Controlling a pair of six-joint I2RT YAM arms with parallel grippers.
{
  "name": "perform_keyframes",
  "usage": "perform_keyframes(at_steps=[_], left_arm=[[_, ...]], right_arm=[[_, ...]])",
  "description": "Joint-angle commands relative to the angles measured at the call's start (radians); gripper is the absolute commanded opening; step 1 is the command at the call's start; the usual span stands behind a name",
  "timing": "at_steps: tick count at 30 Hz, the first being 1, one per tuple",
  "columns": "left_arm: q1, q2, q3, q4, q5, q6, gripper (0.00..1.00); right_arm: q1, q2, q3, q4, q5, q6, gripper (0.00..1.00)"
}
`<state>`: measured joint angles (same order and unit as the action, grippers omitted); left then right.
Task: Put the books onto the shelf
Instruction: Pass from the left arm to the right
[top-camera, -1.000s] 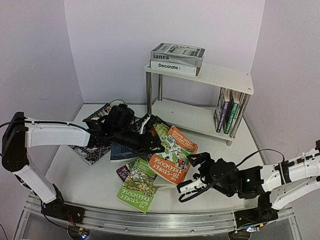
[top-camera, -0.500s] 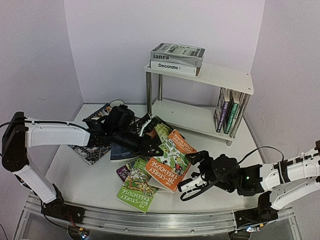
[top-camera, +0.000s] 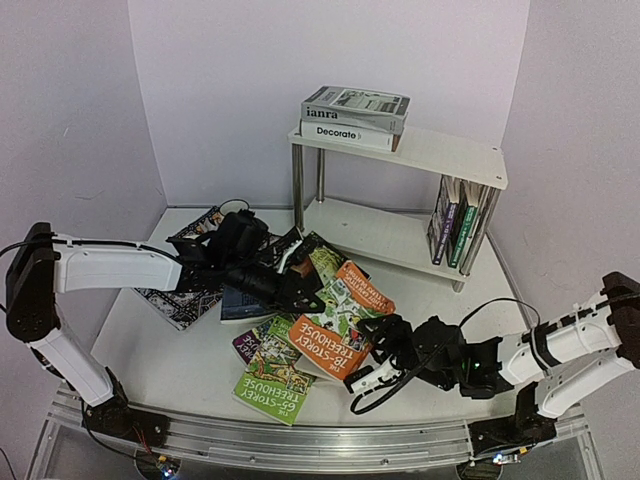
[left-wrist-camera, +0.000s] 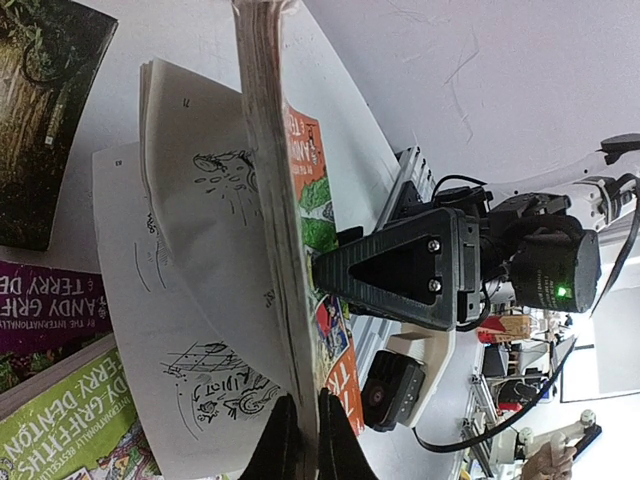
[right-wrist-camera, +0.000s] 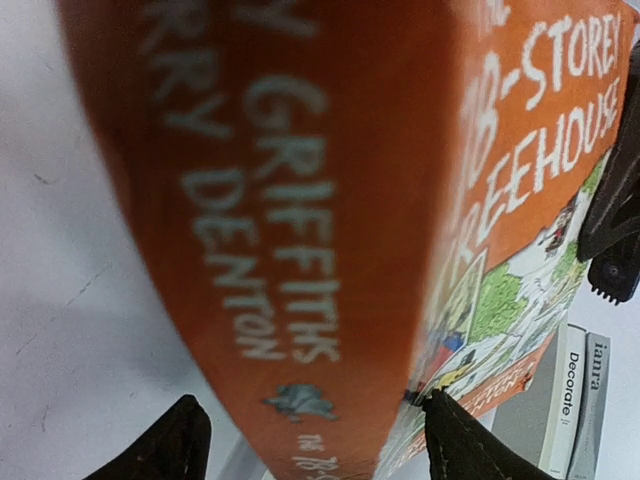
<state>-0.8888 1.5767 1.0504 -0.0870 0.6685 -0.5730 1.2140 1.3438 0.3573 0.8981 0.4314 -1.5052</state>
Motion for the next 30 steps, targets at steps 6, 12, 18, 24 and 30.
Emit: perform_keyframes(at_steps=[6, 12, 18, 24, 30], left_arm=[[0.025, 0.028, 0.026, -0.008, -0.013, 0.05, 0.08], [0.032, 0.042, 0.051, -0.037, -0.072, 0.068, 0.31], [0.039, -0.051, 0.051, -0.066, -0.239, 0.057, 0.65], [0.039, -0.208, 0.04, -0.069, -0.385, 0.057, 0.89], [0.039, -0.433, -0.019, -0.069, -0.597, 0.073, 1.0]], right_arm=[[0.001, -0.029, 0.03, 0.088, -0.01, 0.006, 0.14], [-0.002, -0.067, 0.044, 0.057, 0.035, 0.054, 0.0], [-0.002, -0.159, 0.111, -0.094, 0.081, 0.149, 0.0], [-0.007, -0.189, 0.199, -0.314, 0.204, 0.341, 0.0], [-0.007, -0.204, 0.239, -0.364, 0.322, 0.547, 0.0]])
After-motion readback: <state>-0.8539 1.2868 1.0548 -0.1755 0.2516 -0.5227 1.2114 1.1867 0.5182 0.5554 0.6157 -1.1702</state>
